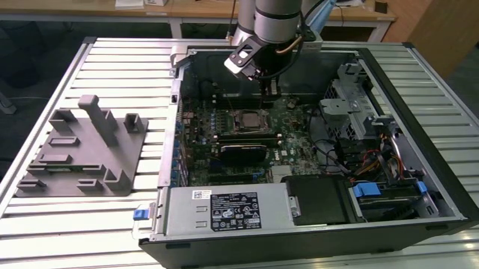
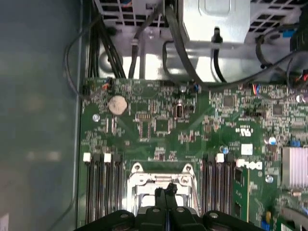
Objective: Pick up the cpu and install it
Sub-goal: 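Close the cpu cover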
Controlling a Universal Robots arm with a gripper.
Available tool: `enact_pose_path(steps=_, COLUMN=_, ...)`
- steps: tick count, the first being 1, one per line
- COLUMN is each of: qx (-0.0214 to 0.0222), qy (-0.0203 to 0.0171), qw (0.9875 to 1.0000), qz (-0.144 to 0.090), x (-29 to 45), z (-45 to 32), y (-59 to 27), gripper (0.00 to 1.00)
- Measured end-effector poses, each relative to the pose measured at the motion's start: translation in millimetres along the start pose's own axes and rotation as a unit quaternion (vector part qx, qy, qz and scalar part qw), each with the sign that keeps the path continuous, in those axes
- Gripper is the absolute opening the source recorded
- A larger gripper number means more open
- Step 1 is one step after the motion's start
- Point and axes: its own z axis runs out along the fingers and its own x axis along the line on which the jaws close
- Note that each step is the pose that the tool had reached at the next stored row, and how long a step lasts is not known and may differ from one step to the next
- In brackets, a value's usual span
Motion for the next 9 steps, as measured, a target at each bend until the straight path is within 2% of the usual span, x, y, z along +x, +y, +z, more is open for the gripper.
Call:
enact_pose_path(steps=5, qx=0.0001, qy=0.0000, qw=1.0000, qz=0.000, x=-0.1, z=0.1, y=-0.1, gripper=0.11)
enact_pose_path(steps=7, qx=0.0026, qy=0.0001, qw=1.0000, qz=0.000, x=0.0, z=1.1, y=-0.2, gripper=0.11)
enact_pose_path(steps=9, qx=0.0027, qy=0.0000, qw=1.0000, qz=0.000, x=0.0, z=1.1, y=-0.2, gripper=0.11)
